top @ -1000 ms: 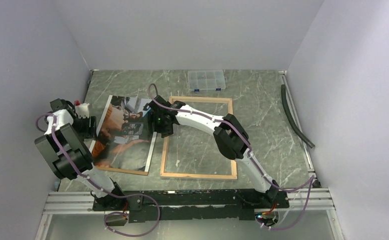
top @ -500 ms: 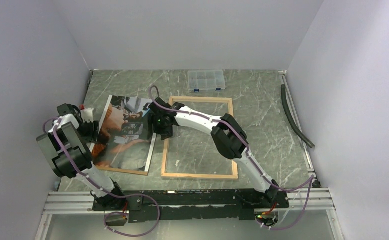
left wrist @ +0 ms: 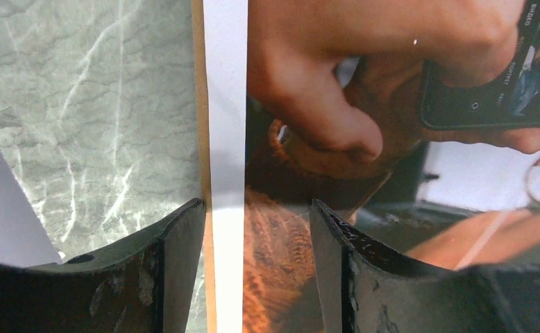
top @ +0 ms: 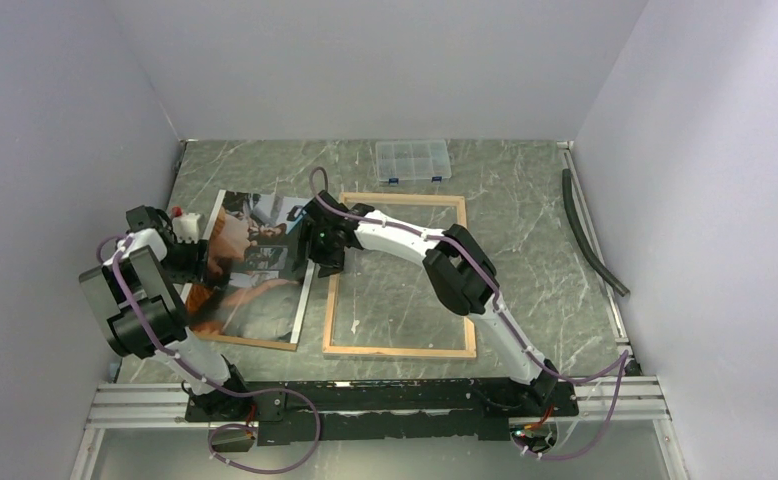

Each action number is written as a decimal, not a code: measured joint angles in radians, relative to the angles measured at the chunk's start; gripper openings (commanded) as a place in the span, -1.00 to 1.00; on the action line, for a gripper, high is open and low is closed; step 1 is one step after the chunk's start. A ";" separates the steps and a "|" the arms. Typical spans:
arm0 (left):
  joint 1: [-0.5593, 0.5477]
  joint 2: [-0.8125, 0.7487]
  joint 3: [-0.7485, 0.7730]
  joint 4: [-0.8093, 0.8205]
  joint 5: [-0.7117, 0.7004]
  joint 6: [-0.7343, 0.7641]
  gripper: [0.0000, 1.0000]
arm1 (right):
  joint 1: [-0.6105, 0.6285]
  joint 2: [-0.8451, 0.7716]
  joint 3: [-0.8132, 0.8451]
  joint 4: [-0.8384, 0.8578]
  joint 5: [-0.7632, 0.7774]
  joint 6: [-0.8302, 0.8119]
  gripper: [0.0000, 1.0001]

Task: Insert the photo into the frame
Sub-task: Place the photo frame item in the photo frame, then pick up the photo at the center of the board, then turn over the photo from the photo frame.

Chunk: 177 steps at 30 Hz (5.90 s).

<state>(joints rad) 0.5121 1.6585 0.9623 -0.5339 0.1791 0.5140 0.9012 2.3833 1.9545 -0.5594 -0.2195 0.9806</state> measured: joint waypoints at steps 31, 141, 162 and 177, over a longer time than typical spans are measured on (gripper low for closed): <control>0.005 -0.008 0.011 -0.012 -0.094 0.042 0.23 | -0.011 -0.034 -0.083 0.087 0.019 0.071 0.37; -0.036 -0.113 0.265 -0.367 0.200 -0.090 0.89 | 0.342 -0.171 0.290 -0.899 0.685 -0.361 -1.00; -0.036 -0.132 0.259 -0.362 0.198 -0.086 0.89 | 0.246 -0.284 0.131 -0.880 0.535 0.014 -1.00; -0.036 -0.132 0.278 -0.394 0.198 -0.060 0.89 | 0.169 -0.333 -0.043 -0.741 0.438 0.291 -1.00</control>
<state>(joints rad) 0.4763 1.5261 1.2407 -0.9276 0.3767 0.4545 1.0702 2.0499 1.9110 -1.3006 0.2184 1.2720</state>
